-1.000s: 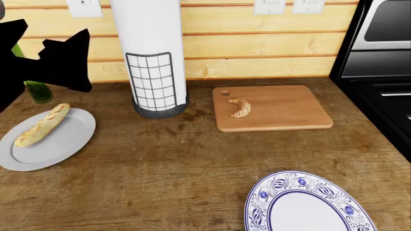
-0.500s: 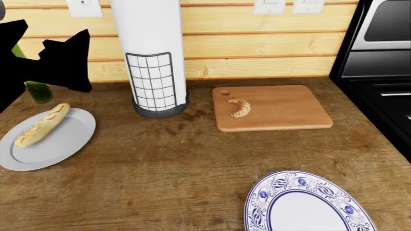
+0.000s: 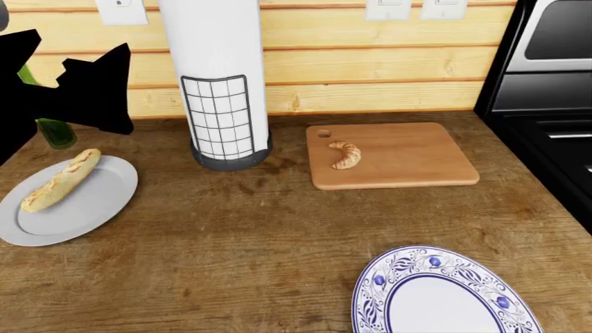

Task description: From the different types of pastries on the counter, select a croissant and place it on the cutting board. Then retrieve a jar of jam from the cabinet and place it alongside the croissant on the cutting board.

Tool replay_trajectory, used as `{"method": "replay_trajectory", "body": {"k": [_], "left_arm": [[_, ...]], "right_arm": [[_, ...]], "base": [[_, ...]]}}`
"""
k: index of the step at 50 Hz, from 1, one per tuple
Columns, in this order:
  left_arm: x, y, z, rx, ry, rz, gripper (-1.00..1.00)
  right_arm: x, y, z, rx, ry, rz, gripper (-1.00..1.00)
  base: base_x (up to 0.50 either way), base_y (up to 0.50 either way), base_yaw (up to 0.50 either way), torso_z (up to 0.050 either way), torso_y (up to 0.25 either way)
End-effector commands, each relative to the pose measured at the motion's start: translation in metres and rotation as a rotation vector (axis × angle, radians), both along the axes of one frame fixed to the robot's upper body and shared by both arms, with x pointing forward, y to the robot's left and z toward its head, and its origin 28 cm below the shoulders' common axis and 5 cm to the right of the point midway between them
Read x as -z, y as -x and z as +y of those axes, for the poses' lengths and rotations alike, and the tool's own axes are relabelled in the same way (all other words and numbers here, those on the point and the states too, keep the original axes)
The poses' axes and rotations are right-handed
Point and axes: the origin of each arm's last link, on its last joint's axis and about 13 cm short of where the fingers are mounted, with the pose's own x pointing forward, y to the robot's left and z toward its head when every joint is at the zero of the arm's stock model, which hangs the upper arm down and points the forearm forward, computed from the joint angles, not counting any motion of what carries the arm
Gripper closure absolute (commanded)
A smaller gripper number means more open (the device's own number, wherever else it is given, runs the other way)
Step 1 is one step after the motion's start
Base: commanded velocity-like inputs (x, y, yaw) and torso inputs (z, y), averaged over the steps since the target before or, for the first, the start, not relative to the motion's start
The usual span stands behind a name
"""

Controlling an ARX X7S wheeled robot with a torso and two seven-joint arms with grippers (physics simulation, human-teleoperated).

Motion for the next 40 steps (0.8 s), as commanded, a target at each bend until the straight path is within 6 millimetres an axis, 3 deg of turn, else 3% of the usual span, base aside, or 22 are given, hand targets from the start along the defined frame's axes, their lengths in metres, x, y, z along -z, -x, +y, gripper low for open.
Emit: {"method": "replay_trajectory", "body": {"k": [1, 40], "left_arm": [[0.000, 0.000, 0.000, -0.002, 0.001, -0.001, -1.00], [0.000, 0.001, -0.001, 0.000, 0.004, -0.002, -1.00]], "right_arm": [[-0.012, 0.025, 0.004, -0.153, -0.003, -0.111, 1.00], [-0.014, 0.065, 0.039, -0.619, 0.183, -0.184, 1.00]], "base": [[0.00, 0.00, 0.00, 0.000, 0.000], [0.00, 0.00, 0.00, 0.000, 0.000]]}}
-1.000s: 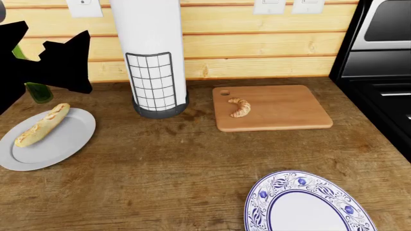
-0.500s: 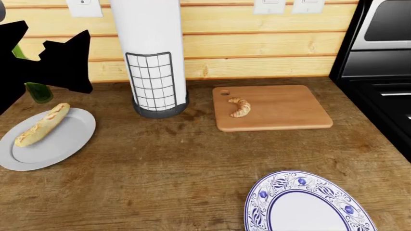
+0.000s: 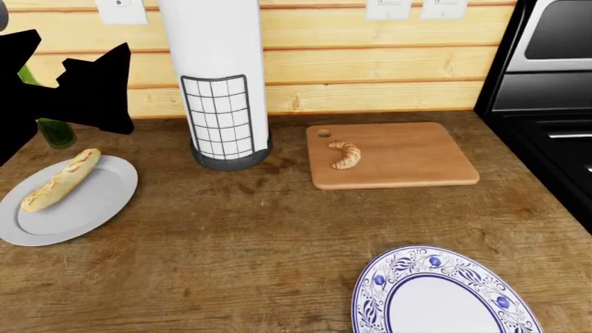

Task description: From the different types of pastries on the counter, select a croissant and place it on the cutting board. Then retrieve a jar of jam from the cabinet and place it alongside the croissant on the cutting board.

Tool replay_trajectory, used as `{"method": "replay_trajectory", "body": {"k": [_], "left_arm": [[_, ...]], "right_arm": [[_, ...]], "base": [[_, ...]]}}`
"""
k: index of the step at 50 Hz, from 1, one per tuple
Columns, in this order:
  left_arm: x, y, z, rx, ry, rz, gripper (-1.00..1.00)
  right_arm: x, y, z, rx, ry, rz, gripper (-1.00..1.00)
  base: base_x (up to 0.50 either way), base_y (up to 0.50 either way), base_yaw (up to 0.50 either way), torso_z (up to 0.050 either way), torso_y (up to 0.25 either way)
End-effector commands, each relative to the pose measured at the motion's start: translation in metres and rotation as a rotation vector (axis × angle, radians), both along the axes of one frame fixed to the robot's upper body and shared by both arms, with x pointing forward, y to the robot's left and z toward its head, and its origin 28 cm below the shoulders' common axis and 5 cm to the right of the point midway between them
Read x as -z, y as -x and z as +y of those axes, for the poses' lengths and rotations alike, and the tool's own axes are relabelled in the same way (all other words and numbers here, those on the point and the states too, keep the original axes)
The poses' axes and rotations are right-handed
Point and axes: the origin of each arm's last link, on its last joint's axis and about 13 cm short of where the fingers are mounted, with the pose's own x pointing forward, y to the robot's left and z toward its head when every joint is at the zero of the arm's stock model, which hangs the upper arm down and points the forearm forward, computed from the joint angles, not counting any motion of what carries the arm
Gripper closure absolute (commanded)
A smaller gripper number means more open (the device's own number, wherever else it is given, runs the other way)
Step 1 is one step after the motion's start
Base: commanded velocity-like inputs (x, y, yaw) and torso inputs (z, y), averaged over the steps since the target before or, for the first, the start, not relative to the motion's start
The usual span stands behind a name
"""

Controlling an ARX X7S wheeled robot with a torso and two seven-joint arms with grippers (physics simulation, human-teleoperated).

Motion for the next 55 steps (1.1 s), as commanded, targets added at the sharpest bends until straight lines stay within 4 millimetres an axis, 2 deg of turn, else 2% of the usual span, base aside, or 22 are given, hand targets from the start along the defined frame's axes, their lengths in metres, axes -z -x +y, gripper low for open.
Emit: {"method": "replay_trajectory", "body": {"k": [1, 36, 55], "left_arm": [[0.000, 0.000, 0.000, 0.001, 0.001, 0.000, -1.00], [-0.001, 0.000, 0.001, -0.005, 0.003, -0.001, -1.00], [0.000, -0.001, 0.000, -0.005, 0.003, 0.000, -1.00]], "right_arm": [[0.000, 0.012, 0.008, -0.092, 0.072, -0.039, 1.00], [0.010, 0.000, 0.022, -0.226, 0.293, 0.087, 1.00], [0.031, -0.023, 0.026, -0.207, 0.357, 0.229, 1.00]], "base": [[0.00, 0.00, 0.00, 0.000, 0.000], [0.00, 0.00, 0.00, 0.000, 0.000], [0.00, 0.00, 0.00, 0.000, 0.001]]}}
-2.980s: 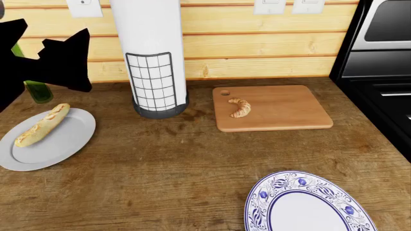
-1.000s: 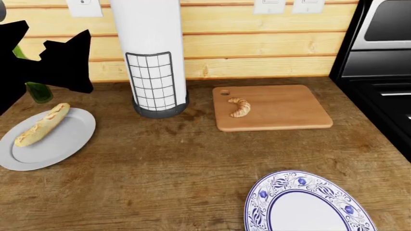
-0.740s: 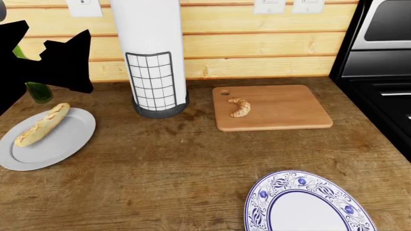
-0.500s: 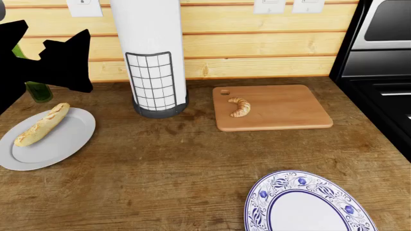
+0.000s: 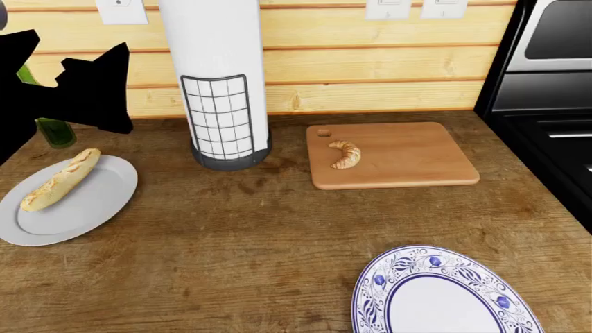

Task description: From the different types of pastries on the counter, select a croissant and place it on the cutting board. Then retrieve a jar of jam from the cabinet and place it alongside the croissant on the cutting board.

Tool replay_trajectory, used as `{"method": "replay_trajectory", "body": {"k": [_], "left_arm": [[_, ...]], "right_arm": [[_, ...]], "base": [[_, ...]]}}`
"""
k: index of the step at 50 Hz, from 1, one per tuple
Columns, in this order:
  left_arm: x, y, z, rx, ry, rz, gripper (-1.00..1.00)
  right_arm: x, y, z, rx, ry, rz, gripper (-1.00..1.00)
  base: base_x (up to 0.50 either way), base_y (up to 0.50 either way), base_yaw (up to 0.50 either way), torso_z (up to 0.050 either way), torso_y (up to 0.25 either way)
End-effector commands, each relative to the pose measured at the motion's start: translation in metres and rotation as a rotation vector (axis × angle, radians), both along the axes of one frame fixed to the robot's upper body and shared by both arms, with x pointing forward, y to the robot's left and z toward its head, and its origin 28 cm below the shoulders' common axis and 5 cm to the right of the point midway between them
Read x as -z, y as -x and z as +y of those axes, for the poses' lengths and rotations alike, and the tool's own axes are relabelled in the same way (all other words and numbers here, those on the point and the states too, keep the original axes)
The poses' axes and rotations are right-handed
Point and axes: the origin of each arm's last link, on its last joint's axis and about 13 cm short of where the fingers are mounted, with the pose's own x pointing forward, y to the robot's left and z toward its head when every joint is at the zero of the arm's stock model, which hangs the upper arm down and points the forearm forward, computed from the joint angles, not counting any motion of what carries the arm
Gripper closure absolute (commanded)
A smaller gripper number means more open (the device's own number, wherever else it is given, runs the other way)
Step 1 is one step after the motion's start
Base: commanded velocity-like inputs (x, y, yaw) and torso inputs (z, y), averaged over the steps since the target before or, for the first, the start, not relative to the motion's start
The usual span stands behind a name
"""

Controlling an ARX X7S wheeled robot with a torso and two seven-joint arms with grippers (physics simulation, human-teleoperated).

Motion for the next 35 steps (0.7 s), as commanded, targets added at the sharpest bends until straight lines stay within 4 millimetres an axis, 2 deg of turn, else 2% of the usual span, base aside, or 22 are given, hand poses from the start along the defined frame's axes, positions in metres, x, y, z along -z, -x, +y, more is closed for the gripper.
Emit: {"method": "replay_trajectory", "body": {"k": [1, 18, 35], "left_arm": [[0.000, 0.000, 0.000, 0.000, 0.001, 0.000, -1.00], [-0.001, 0.001, 0.001, -0.001, 0.003, -0.002, -1.00], [0.000, 0.000, 0.000, 0.000, -0.001, -0.001, -1.00]], "right_arm": [[0.011, -0.009, 0.001, 0.009, 0.034, 0.047, 1.00], [0.041, -0.026, 0.007, 0.010, 0.184, 0.168, 1.00], [0.074, -0.038, -0.011, 0.103, 0.191, 0.251, 1.00]], "base": [[0.00, 0.00, 0.00, 0.000, 0.000], [0.00, 0.00, 0.00, 0.000, 0.000], [0.00, 0.00, 0.00, 0.000, 0.001]]}}
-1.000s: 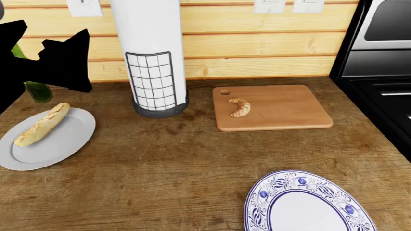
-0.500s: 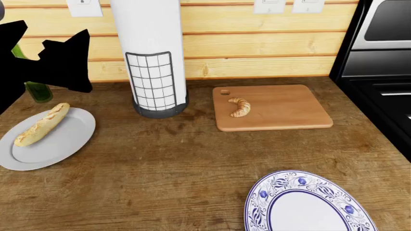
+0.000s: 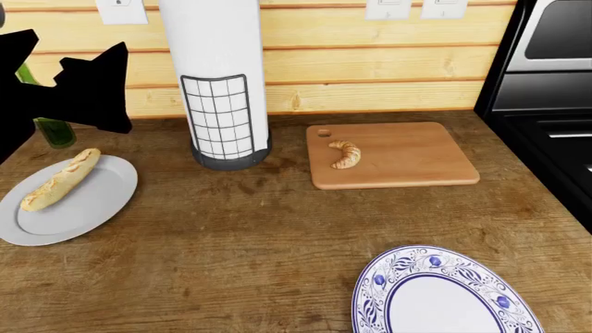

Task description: From the different types of pastries on the counter, select a croissant and place it on the cutting board. Then retrieve a jar of jam from the cabinet and place it alongside the croissant on the cutting board.

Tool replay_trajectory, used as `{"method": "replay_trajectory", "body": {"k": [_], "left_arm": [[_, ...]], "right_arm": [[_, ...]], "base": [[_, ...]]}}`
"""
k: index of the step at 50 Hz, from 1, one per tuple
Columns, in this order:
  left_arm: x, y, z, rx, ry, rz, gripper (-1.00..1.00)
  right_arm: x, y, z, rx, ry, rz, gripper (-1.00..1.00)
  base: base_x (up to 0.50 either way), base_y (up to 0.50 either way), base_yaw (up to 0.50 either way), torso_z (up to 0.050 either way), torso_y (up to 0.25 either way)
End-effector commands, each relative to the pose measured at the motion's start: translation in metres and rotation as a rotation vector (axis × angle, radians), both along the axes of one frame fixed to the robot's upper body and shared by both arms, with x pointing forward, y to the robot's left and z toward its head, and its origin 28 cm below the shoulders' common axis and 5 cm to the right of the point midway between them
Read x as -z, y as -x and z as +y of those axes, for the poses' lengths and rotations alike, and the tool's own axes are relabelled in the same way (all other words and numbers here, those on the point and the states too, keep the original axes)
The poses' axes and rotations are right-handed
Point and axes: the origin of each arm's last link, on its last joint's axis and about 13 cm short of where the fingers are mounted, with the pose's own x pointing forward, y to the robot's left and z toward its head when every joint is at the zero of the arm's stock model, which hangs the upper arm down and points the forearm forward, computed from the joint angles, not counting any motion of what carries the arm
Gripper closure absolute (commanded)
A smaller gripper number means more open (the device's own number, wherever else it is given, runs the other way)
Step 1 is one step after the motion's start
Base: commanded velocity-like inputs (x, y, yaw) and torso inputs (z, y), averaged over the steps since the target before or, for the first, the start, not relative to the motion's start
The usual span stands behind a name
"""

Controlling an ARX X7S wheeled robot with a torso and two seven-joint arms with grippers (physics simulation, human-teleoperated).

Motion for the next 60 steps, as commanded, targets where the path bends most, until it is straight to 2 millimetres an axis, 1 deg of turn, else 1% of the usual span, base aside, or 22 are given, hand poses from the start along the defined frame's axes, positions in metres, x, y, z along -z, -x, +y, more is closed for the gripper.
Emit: {"method": "replay_trajectory", "body": {"k": [1, 12, 26, 31, 35, 39, 46, 50, 54, 60], "left_arm": [[0.000, 0.000, -0.001, 0.001, -0.003, 0.000, -1.00], [0.000, -0.001, -0.001, 0.002, -0.004, 0.001, -1.00], [0.002, -0.001, -0.002, 0.003, -0.003, 0.004, -1.00], [0.002, -0.002, -0.002, 0.004, -0.003, 0.004, -1.00], [0.002, -0.002, -0.002, 0.004, -0.003, 0.004, -1.00], [0.002, -0.002, -0.002, 0.003, -0.003, 0.005, -1.00], [0.003, -0.002, -0.001, 0.003, -0.001, 0.006, -1.00], [0.003, -0.002, -0.002, 0.005, -0.001, 0.007, -1.00], [0.003, -0.002, -0.002, 0.006, -0.002, 0.008, -1.00], [0.004, -0.003, -0.003, 0.006, -0.003, 0.010, -1.00]], "right_arm": [[0.022, -0.009, -0.012, 0.075, 0.020, 0.050, 1.00], [0.038, -0.019, -0.023, 0.189, 0.042, 0.114, 1.00], [0.050, -0.039, -0.040, 0.437, 0.070, 0.127, 1.00], [0.057, -0.047, -0.045, 0.511, 0.081, 0.145, 1.00], [0.066, -0.052, -0.048, 0.568, 0.133, 0.153, 1.00], [0.076, -0.055, -0.049, 0.602, 0.201, 0.165, 1.00], [0.089, -0.053, -0.050, 0.602, 0.338, 0.154, 1.00], [0.091, -0.055, -0.054, 0.640, 0.350, 0.151, 1.00], [0.098, -0.060, -0.056, 0.670, 0.366, 0.153, 1.00], [0.105, -0.069, -0.059, 0.706, 0.337, 0.153, 1.00]], "base": [[0.00, 0.00, 0.00, 0.000, 0.000], [0.00, 0.00, 0.00, 0.000, 0.000], [0.00, 0.00, 0.00, 0.000, 0.000], [0.00, 0.00, 0.00, 0.000, 0.000], [0.01, 0.00, 0.00, 0.000, 0.000], [0.00, 0.00, 0.00, 0.000, 0.000], [0.01, 0.00, 0.00, 0.000, 0.000], [0.01, 0.00, 0.00, 0.000, 0.000], [0.01, 0.00, 0.00, 0.000, 0.000], [0.00, 0.00, 0.00, 0.000, 0.000]]}}
